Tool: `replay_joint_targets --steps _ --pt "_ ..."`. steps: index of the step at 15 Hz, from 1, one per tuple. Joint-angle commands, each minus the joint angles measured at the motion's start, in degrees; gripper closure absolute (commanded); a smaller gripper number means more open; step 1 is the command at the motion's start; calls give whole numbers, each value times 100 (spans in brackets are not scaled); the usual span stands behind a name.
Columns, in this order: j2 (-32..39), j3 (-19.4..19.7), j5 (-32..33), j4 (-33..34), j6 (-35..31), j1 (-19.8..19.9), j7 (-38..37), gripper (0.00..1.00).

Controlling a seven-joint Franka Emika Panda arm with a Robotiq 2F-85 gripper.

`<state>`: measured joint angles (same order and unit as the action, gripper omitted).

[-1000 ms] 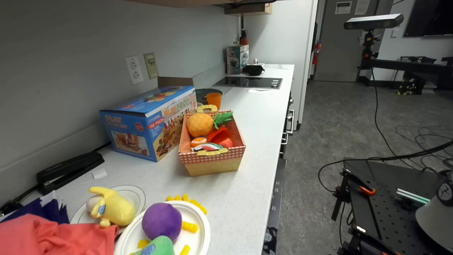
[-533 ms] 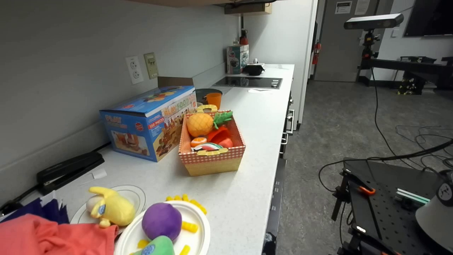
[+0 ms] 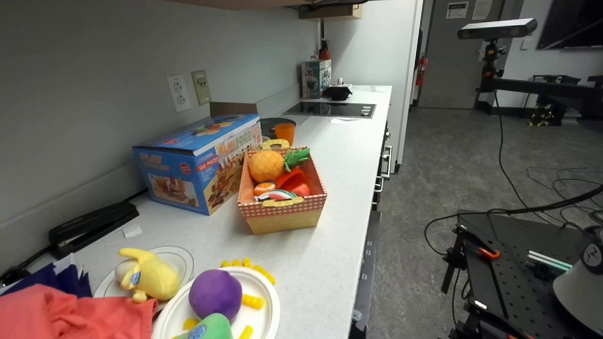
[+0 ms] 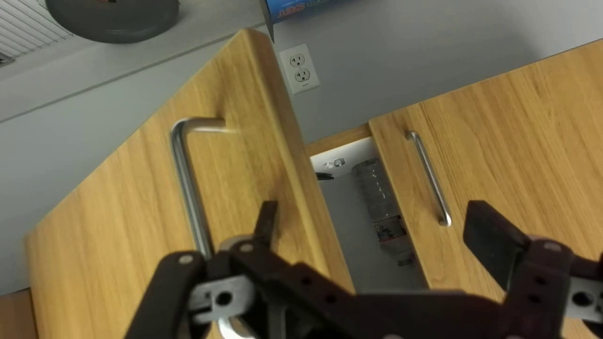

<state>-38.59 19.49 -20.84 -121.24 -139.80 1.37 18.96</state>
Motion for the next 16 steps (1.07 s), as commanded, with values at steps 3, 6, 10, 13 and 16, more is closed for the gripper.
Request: replay_joint_targets --steps 3,6,10,13,16 --pt "-164 207 -155 -284 -603 -614 467 0" --pt "-59 291 -303 -383 -986 -905 434 0" --pt "159 381 -506 -437 -1408 -1281 358 0" --pt "403 478 -682 -379 -1638 -1576 337 0" --pt "695 576 -853 -240 -1886 -1854 361 0"
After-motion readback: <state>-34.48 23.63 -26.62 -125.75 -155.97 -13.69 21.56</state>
